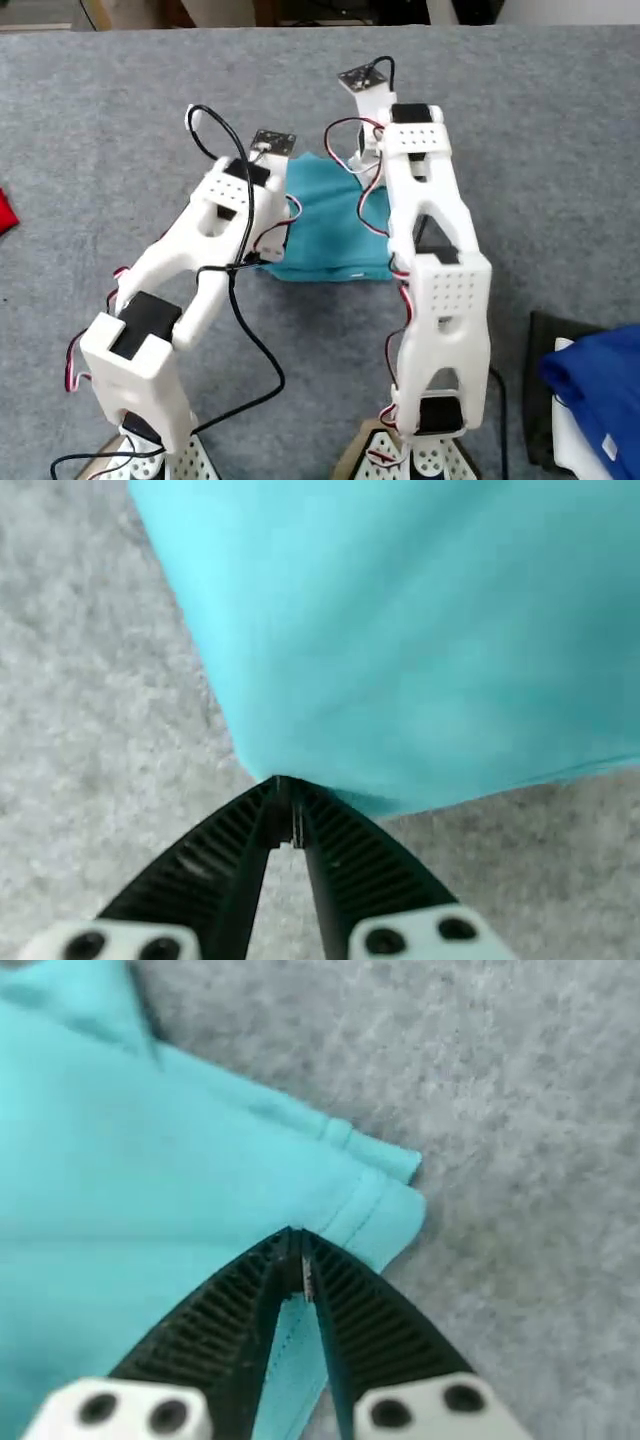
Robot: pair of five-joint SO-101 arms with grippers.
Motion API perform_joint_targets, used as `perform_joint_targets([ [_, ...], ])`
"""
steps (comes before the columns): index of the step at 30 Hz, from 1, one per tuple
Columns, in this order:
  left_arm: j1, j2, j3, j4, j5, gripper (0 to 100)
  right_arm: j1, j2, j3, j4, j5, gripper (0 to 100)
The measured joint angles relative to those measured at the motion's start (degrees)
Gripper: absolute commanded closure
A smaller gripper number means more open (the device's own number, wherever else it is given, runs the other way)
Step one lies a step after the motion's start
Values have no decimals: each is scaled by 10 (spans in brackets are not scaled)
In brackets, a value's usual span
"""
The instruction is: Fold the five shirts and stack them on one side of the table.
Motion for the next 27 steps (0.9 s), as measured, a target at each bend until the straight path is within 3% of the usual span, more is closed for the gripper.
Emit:
perform_joint_targets([
  [8, 0, -40, 106, -65, -1, 981, 18, 126, -235, 112, 25, 994],
  [17, -15, -167, 65, -49, 1, 974, 4, 129, -533, 268, 33, 994],
  [23, -65, -140, -37, -49, 12, 797, 18, 120, -476, 271, -30, 993],
  [27, -83, -51, -103, -49, 11, 771, 15, 67, -338, 271, -50, 986],
])
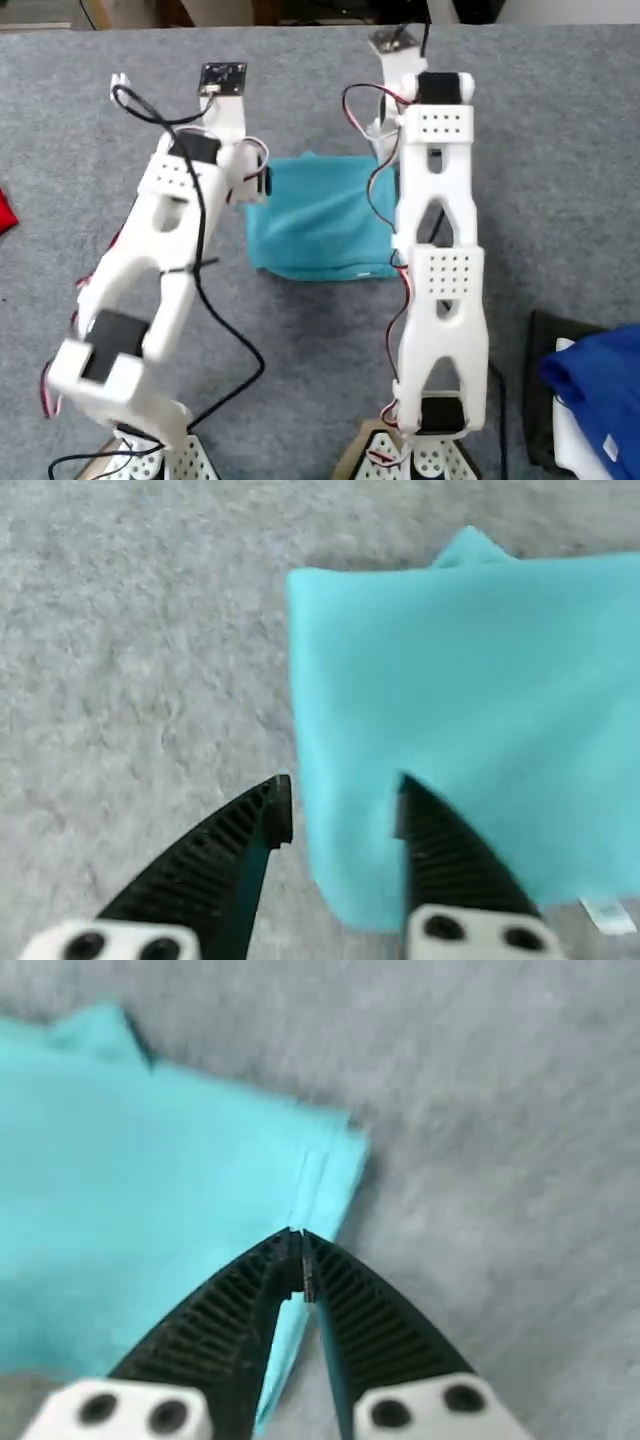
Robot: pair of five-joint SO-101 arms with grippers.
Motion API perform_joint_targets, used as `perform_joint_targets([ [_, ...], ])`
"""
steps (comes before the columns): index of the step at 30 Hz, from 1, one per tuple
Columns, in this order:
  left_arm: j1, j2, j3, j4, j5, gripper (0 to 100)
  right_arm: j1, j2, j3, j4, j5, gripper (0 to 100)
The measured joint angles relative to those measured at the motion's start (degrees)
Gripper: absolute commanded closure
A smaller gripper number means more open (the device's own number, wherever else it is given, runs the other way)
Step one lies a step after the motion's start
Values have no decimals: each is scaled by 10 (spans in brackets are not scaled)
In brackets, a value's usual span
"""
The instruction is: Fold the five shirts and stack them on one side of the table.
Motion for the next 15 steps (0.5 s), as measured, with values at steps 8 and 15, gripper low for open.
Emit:
perform_joint_targets([
  [8, -1, 178, -170, 45, 0, 725, -9, -139, 278, -13, -32, 723],
  [15, -19, 309, -329, 111, 0, 726, -16, -140, 374, -83, -32, 721],
])
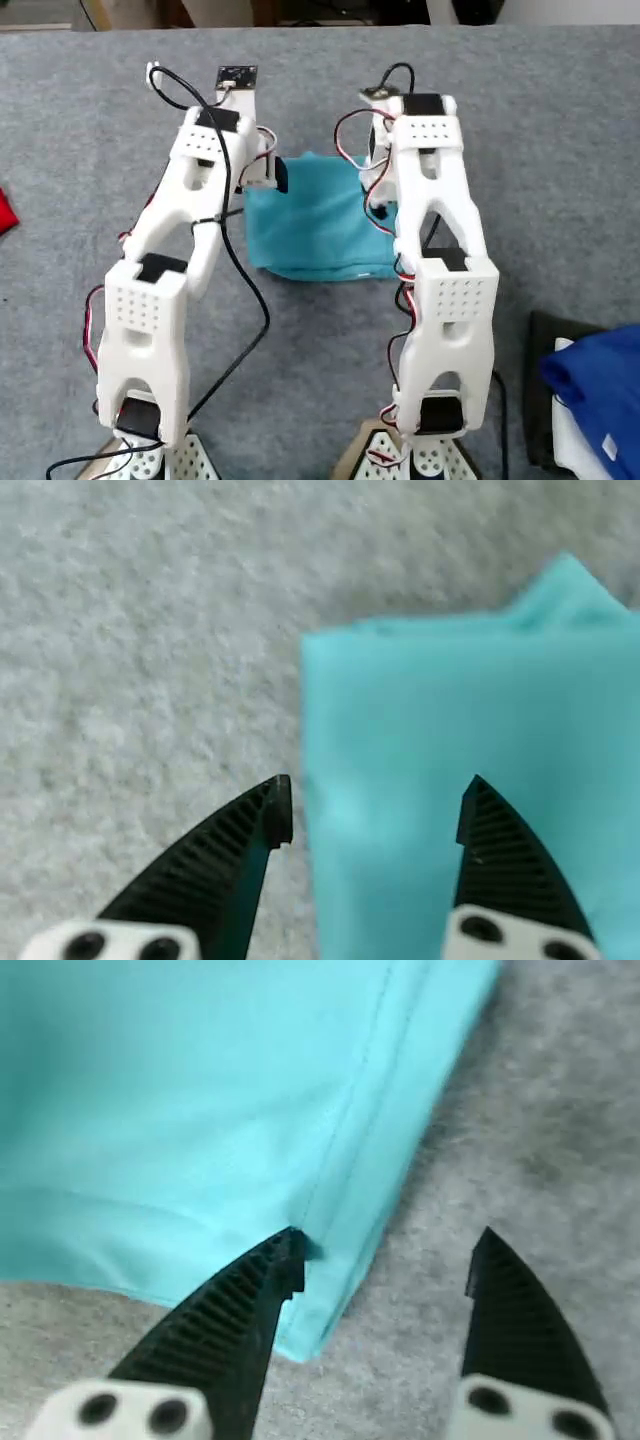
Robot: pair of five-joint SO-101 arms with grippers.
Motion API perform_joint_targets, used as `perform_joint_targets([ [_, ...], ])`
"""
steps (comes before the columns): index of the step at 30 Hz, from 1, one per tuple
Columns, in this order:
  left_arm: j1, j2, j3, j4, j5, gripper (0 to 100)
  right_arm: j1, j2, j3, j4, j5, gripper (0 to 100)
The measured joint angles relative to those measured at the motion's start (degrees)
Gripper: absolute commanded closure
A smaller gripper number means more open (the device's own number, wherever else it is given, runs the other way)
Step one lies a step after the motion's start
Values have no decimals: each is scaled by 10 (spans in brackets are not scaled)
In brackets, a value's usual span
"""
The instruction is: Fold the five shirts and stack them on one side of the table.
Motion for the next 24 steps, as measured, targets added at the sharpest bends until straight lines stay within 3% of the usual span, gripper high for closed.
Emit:
perform_joint_targets([
  [6, -11, 105, -116, 51, -14, 740, -27, 35, 1, -31, -5, 746],
  [15, -1, 193, -244, 98, -16, 841, -27, 85, -26, -16, -30, 984],
  [20, 11, 220, -296, 120, -16, 984, -26, 113, -73, 15, -32, 995],
  [24, 17, 227, -324, 128, -16, 982, -26, 133, -119, 40, -32, 995],
])
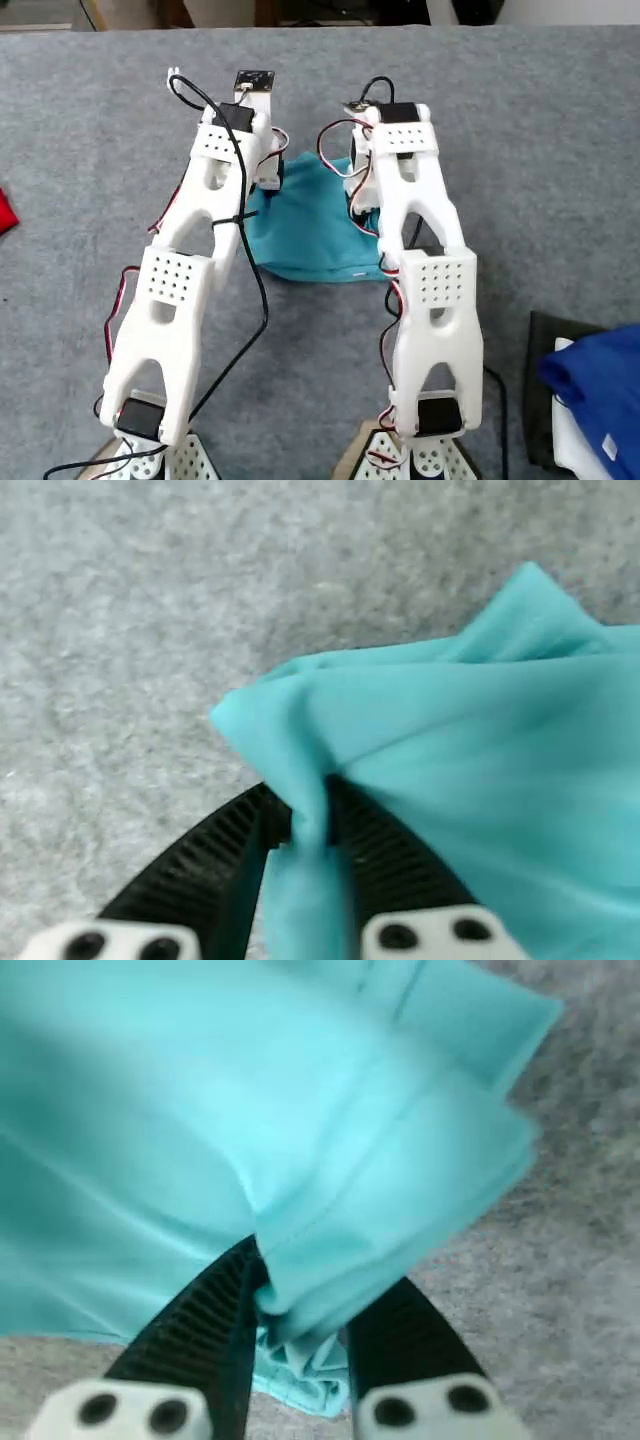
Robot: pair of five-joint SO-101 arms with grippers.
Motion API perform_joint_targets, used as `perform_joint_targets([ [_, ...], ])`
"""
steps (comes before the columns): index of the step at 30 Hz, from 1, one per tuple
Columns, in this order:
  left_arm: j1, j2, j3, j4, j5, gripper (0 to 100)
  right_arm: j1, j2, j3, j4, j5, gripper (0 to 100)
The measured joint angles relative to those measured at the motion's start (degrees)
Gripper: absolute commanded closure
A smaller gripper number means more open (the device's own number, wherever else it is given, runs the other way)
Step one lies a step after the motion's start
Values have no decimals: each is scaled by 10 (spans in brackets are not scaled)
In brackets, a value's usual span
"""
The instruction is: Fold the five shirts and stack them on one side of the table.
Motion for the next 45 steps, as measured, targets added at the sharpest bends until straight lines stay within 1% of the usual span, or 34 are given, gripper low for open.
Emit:
perform_joint_targets([
  [3, 5, 3, -25, 15, 3, 982, 0, 6, -37, 26, 2, 995],
  [8, 27, 4, -135, 99, 11, 982, 17, 5, -62, 39, 16, 995],
  [11, 47, 4, -178, 112, 12, 982, 33, -13, -55, 39, 25, 995],
  [15, 72, 4, -195, 115, 16, 982, 51, -74, -6, 39, 38, 995],
  [19, 98, -7, -197, 115, 52, 982, 78, -152, 52, 39, 54, 995],
  [25, 149, -76, -197, 115, 99, 982, 153, -280, 136, 39, 76, 995],
  [30, 215, -135, -198, 91, 138, 982, 249, -404, 229, 40, 100, 995],
  [34, 292, -178, -199, 71, 145, 981, 357, -520, 309, 40, 135, 995],
  [37, 356, -186, -199, 39, 147, 981, 455, -601, 358, 40, 163, 994],
  [40, 402, -186, -184, 3, 150, 981, 557, -665, 397, 40, 196, 994],
  [45, 479, -186, -155, -39, 151, 981, 739, -731, 439, 39, 265, 993],
])
